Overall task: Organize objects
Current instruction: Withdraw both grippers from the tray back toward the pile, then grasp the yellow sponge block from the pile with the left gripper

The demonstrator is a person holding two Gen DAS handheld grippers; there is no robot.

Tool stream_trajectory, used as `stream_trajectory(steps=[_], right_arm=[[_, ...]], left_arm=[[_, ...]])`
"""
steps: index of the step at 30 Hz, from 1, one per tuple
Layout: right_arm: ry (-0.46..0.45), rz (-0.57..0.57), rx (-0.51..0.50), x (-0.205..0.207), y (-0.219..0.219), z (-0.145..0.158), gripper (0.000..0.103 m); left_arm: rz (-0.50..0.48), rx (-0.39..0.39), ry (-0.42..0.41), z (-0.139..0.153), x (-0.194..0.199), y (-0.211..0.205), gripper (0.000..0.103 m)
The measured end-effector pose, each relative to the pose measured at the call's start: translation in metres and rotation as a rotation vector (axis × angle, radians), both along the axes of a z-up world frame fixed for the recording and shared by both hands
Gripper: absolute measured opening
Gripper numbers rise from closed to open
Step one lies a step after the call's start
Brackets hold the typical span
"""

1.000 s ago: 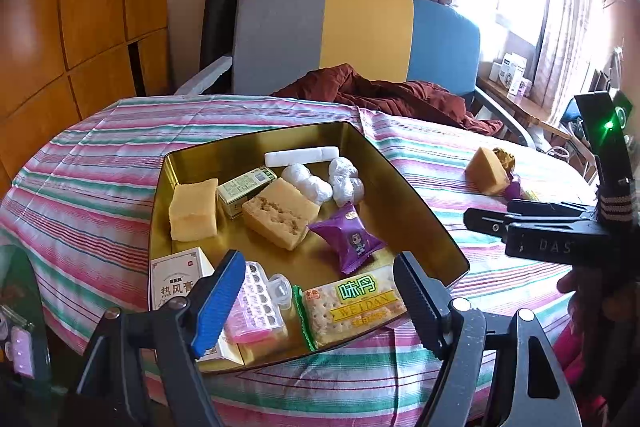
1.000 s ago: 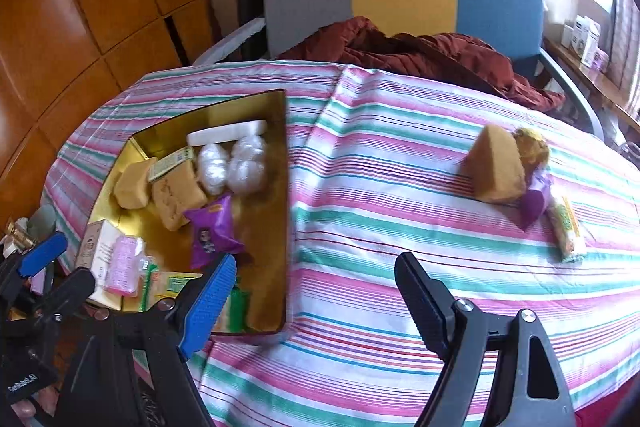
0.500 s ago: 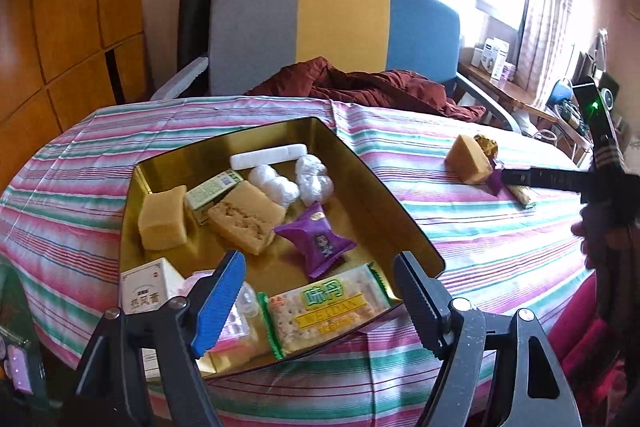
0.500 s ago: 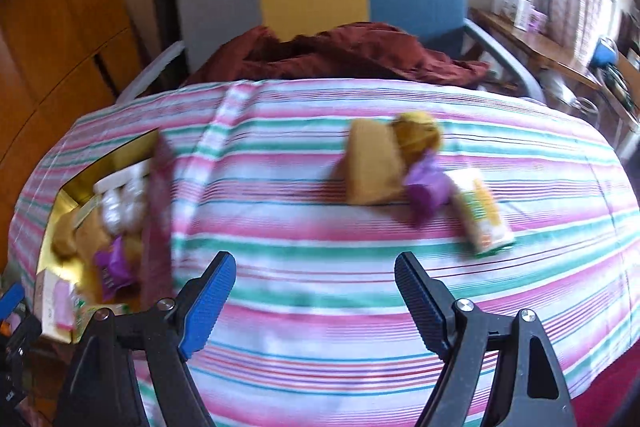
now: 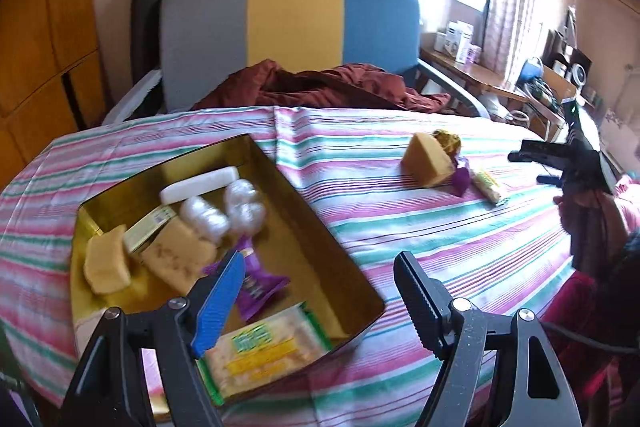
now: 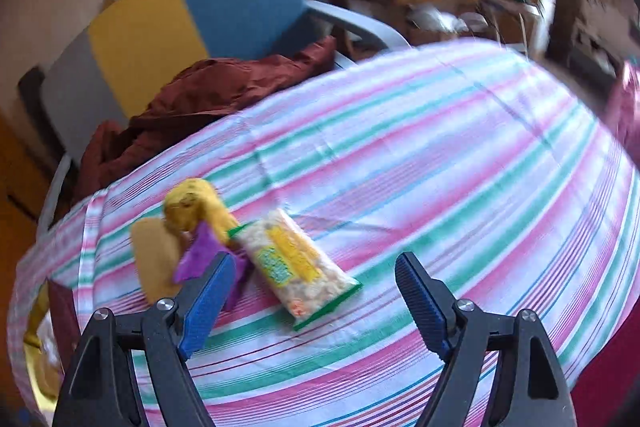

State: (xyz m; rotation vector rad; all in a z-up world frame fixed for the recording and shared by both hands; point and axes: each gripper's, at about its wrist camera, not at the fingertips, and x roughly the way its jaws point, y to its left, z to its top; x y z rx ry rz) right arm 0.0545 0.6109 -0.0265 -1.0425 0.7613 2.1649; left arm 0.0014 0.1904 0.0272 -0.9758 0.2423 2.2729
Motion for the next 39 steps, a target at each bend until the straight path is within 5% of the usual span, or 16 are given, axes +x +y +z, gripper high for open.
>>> stream_trajectory(steps=[3, 15, 39], right_arm=[[0.015, -0.060, -0.094, 0.010, 0.015, -0.007, 0.084], [0.046, 0.017, -0.145, 0.005, 0.006, -0.005, 0.084], [0.046, 0.043, -0.240, -0.001, 0.009, -0.018, 0.084]], left_arm=[[-0.024, -0.002, -0.023, -0.001, -0.007, 0.021, 0.078], [-0.129, -0.037, -0.102, -0.012, -0.032, 0.125, 0.080], [-0.107, -0.076, -0.218, -0.070, -0.104, 0.288, 0.087]])
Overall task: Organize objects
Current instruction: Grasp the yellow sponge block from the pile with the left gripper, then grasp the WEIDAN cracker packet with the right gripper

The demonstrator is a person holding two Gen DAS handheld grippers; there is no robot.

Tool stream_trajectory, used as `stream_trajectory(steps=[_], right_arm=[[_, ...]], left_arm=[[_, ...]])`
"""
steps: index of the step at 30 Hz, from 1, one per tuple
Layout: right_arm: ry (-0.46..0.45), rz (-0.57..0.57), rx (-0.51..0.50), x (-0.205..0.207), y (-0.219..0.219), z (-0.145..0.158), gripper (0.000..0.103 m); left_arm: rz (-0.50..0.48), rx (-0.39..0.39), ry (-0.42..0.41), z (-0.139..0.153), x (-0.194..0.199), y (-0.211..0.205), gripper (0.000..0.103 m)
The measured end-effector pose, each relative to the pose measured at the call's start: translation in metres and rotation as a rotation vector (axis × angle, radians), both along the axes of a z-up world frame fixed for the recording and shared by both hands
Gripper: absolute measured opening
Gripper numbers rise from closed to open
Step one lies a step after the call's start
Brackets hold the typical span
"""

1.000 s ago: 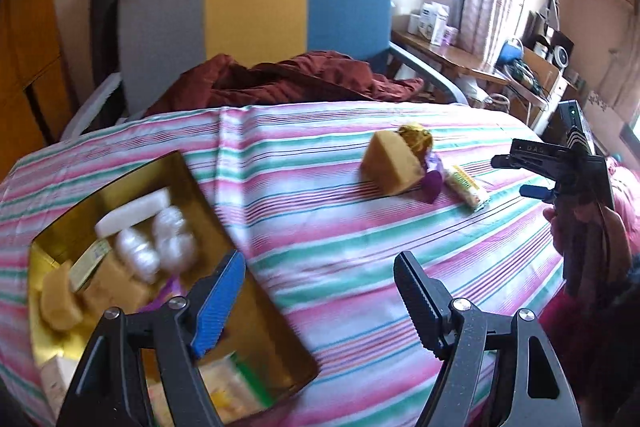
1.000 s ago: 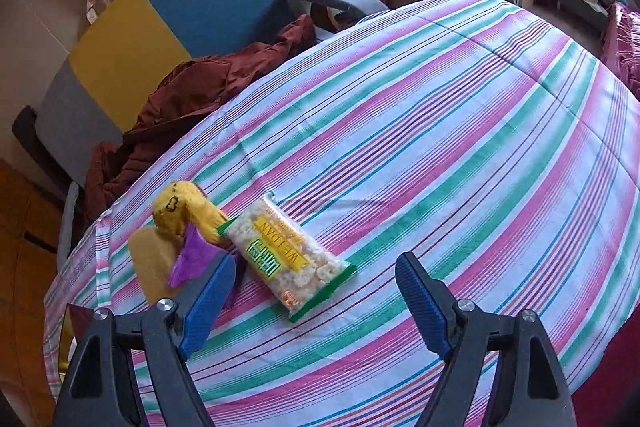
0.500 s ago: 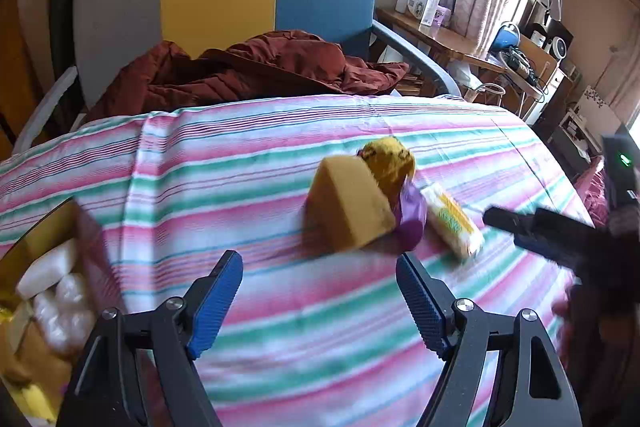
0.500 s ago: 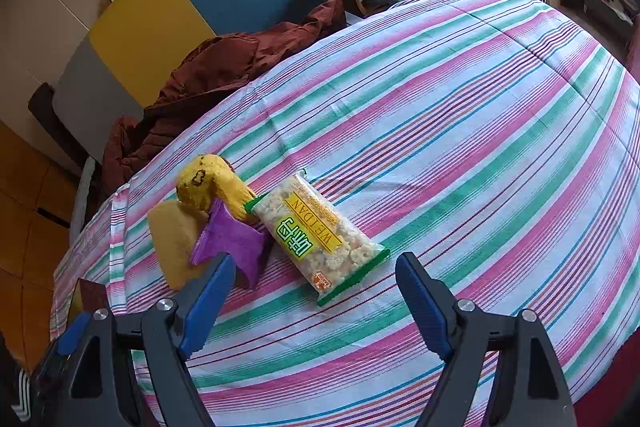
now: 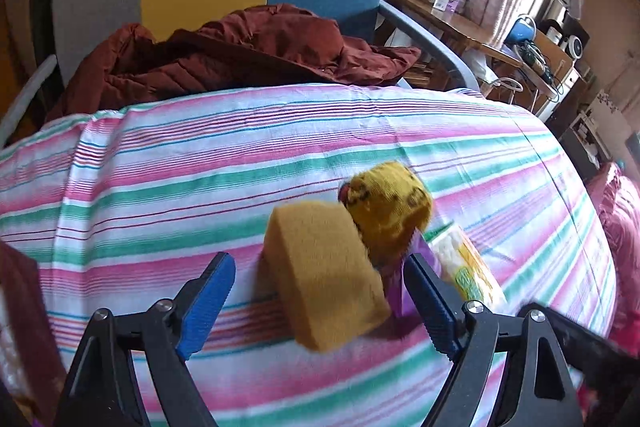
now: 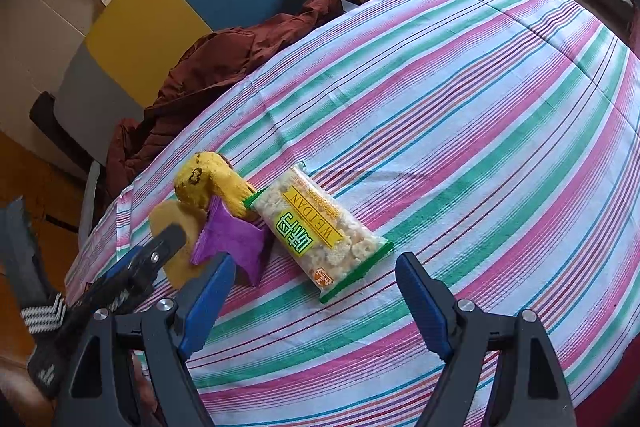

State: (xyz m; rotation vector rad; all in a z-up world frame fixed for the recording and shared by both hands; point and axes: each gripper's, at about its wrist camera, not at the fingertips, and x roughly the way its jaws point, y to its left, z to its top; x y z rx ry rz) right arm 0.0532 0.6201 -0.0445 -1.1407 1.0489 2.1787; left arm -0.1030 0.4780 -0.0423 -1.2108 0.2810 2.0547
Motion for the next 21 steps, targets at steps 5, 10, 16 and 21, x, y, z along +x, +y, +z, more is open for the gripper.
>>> stream_trajectory(steps=[5, 10, 16, 21], right_arm=[[-0.019, -0.001, 0.010, -0.001, 0.001, -0.003, 0.084], [-0.036, 0.002, 0.025, -0.003, 0.002, -0.004, 0.084], [-0.053, 0.009, 0.052, -0.005, 0.001, -0.004, 0.084], [-0.071, 0.018, 0.071, -0.006, -0.001, -0.005, 0.084]], left_arm=[[0.017, -0.006, -0.113, -0.026, -0.017, 0.003, 0.059], [-0.018, 0.054, -0.100, -0.020, -0.007, -0.019, 0.052], [-0.018, 0.040, -0.080, -0.016, 0.016, -0.055, 0.051], [-0.046, 0.052, -0.061, -0.010, 0.048, -0.086, 0.050]])
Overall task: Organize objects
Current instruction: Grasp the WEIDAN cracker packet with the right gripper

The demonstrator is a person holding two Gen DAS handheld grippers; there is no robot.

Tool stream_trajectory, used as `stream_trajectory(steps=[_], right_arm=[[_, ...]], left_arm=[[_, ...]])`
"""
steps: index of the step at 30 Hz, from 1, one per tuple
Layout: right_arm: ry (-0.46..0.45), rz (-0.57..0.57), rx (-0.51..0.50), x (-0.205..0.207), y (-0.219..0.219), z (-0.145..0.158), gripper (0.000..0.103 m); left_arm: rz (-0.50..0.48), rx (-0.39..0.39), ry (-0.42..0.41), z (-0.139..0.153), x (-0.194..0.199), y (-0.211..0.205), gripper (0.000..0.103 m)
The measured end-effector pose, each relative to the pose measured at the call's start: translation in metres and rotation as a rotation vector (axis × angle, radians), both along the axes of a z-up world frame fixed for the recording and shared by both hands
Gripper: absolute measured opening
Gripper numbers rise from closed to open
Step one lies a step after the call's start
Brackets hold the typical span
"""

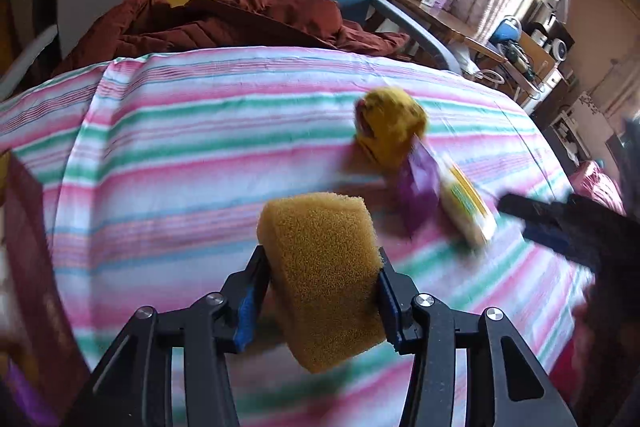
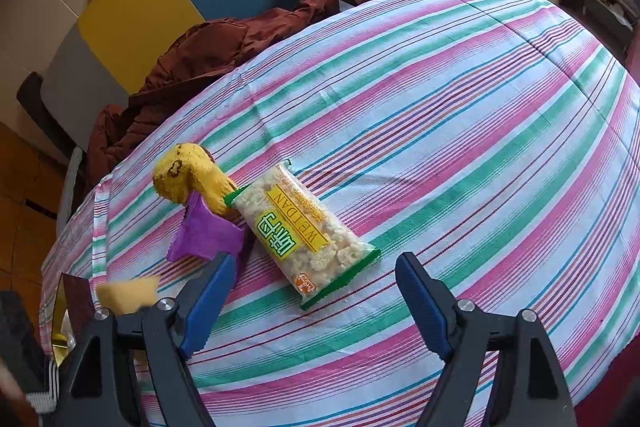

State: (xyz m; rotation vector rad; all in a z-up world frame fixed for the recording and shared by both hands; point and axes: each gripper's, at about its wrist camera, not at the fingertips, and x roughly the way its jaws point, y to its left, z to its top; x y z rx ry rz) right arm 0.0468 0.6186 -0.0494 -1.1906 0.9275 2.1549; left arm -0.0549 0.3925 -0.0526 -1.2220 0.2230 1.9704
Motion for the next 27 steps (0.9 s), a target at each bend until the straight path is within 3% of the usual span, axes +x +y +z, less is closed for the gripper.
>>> stream_trajectory(steps=[9, 19, 27], right_arm=[[0.003, 0.069, 0.044, -0.010, -0.014, 0.004, 0.084], [-0.043, 0.087, 0.093, -0.018, -0.018, -0.002, 0.083], [-0.193, 0.127, 0.241, -0.036, -0.022, -0.014, 0.083]], left_arm=[[-0.102, 0.004, 0.045, 0.012, 0.058, -0.037, 0.050], [-0.146, -0.006, 0.036, -0.003, 0.072, -0.044, 0.050], [-0.140, 0.017, -0.023, -0.011, 0.063, -0.044, 0.050]])
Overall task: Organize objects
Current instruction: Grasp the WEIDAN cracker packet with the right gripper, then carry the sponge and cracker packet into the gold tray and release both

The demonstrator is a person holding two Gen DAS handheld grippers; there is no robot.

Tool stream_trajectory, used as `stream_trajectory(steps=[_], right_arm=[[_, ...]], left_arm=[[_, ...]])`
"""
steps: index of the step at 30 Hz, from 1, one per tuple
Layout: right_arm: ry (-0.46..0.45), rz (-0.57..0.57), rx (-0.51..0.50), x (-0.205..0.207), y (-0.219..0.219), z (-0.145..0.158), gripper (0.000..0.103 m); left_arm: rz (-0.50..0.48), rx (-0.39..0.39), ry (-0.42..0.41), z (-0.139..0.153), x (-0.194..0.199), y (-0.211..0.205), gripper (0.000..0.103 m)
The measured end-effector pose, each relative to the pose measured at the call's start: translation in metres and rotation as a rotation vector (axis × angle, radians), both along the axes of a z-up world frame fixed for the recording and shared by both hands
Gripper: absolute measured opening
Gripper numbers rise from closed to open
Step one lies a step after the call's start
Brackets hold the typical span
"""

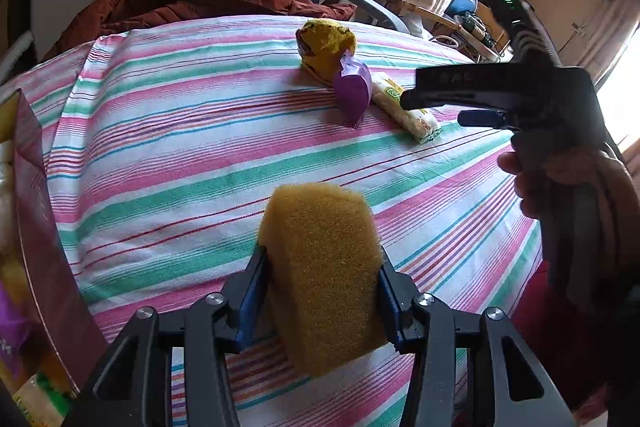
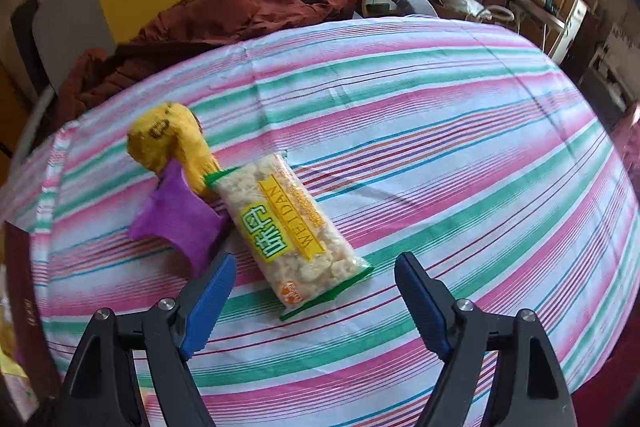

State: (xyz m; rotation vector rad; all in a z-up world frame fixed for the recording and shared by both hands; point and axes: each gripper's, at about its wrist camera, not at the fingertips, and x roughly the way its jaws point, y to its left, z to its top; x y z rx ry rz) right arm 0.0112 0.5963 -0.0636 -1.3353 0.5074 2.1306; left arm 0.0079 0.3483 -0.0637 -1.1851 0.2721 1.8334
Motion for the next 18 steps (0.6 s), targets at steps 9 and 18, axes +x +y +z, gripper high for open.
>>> stream_trajectory(steps=[9, 18], right_arm=[[-0.068, 0.077, 0.031, -0.031, 0.005, -0.027, 0.078], [0.008, -0.007, -0.086, -0.010, 0.021, -0.020, 0.045]], left_arm=[[0.000, 0.015, -0.009, -0.002, -0.002, -0.001, 0.051], [0.010, 0.030, 0.023, 0.017, 0.004, -0.007, 0.050]])
